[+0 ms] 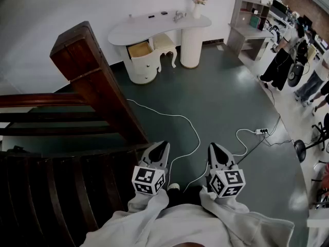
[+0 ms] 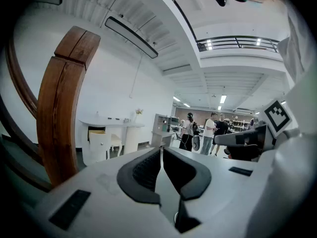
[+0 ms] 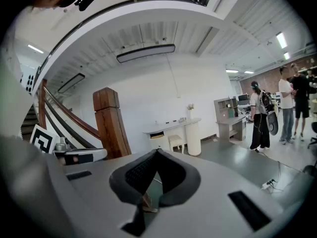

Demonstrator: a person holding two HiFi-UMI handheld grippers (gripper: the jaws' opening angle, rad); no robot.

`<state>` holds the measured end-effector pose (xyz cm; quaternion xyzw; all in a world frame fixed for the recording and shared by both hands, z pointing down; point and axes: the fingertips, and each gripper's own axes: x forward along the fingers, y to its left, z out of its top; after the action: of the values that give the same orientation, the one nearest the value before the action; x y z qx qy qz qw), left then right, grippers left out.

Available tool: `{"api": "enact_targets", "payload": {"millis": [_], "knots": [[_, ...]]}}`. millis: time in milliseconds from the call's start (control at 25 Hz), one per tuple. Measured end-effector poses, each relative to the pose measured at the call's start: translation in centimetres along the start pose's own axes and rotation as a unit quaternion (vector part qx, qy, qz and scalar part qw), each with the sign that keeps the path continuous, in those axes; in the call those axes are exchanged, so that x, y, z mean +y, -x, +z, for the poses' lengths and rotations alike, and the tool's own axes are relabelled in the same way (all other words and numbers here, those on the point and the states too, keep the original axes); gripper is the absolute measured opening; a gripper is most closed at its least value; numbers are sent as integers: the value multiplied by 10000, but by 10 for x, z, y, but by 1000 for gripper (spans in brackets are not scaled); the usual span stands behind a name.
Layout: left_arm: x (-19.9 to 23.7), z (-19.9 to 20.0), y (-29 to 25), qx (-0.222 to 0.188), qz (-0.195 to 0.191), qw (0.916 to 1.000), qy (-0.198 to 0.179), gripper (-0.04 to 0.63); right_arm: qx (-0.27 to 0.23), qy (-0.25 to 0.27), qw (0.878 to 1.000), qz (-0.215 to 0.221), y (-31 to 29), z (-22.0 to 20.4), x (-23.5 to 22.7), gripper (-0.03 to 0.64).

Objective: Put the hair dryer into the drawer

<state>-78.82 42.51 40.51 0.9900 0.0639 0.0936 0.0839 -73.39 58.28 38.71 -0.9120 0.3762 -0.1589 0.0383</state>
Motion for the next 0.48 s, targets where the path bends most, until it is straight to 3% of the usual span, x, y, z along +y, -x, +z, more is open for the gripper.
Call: {"api": "enact_targets", "payload": {"millis": [480], "knots": [[10,-6,2,75,-8,10000,-16,26,-2,-206,9996,-174,-9,-8,-2,49]]}}
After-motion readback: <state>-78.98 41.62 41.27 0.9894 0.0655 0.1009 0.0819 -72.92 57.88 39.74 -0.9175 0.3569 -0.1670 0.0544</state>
